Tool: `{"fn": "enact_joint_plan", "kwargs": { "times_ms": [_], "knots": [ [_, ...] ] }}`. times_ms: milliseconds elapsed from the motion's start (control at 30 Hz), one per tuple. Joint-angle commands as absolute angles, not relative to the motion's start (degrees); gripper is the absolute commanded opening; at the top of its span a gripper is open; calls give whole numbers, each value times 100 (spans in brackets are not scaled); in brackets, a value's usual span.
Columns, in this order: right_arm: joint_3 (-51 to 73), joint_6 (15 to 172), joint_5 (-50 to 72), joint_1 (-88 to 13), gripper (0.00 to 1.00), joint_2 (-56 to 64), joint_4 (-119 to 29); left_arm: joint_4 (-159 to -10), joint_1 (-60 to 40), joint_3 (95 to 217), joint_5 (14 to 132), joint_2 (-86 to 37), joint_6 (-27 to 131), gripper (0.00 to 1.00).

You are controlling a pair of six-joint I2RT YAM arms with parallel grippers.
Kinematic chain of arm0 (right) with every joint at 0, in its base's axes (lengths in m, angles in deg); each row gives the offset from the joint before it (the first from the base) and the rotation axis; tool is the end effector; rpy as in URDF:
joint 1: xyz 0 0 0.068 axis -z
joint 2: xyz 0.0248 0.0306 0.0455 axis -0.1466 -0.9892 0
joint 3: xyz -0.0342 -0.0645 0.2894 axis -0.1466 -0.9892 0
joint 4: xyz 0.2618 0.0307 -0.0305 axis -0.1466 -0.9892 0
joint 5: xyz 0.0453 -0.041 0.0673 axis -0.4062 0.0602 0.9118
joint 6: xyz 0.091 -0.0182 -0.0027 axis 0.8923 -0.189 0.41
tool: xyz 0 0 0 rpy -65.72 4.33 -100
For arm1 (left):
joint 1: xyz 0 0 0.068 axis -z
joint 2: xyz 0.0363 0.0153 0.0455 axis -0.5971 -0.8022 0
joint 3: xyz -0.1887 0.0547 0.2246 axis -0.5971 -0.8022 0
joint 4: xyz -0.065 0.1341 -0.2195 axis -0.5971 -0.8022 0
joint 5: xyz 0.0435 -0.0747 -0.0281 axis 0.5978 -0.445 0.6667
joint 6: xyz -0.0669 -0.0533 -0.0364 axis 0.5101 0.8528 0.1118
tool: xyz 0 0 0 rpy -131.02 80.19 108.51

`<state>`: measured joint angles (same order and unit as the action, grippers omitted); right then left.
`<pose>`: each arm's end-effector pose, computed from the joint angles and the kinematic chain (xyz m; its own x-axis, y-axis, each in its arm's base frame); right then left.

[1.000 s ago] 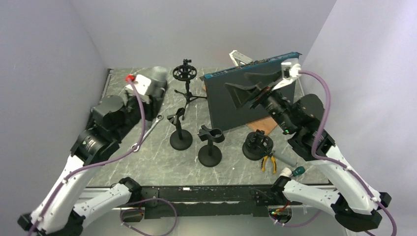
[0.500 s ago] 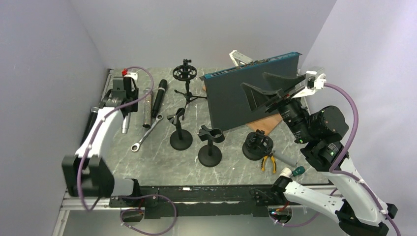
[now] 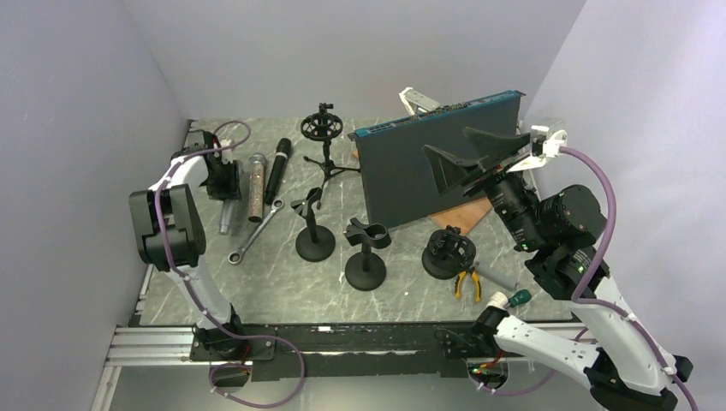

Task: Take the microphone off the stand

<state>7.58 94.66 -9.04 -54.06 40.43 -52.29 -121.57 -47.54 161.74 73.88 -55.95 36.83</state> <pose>0.1197 0.0969 0.5398 0.1591 0.3562 -0.9207 -0.5867 0.7842 0.2020 0.4136 0.0684 0.1833 -0.8889 -0.1074 -0.4454 -0.0752 0.9931 -0.0894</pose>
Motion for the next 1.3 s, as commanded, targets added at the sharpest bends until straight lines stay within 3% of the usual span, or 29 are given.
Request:
{"fn": "enact_joint_plan", "kwargs": {
  "times_ms": [0, 167, 467, 600, 1067, 1267],
  "knots": [
    [925, 9337, -998, -5412, 100, 3902, -5156, -12268, -4964, 16493, 6536, -5785, 3828, 16],
    [947, 9362, -954, -5405, 100, 3874, -5157, -12174, -4977, 16409, 6394, -5847, 3891, 34],
    [983, 9423, -894, -5401, 100, 3933, -5170, -12198, -4966, 16343, 6572, -5933, 3860, 49],
    [1016, 9450, -858, -5409, 100, 3927, -5210, -12205, -4965, 16323, 6625, -5903, 3831, 65],
    [1092, 9605, -538, -5407, 100, 3882, -5428, -12082, -4967, 16140, 7378, -5139, 3816, 66],
    [984, 9662, -474, -5408, 100, 3969, -5408, -12303, -4967, 16297, 9199, -5020, 3530, 70]
  ]
}}
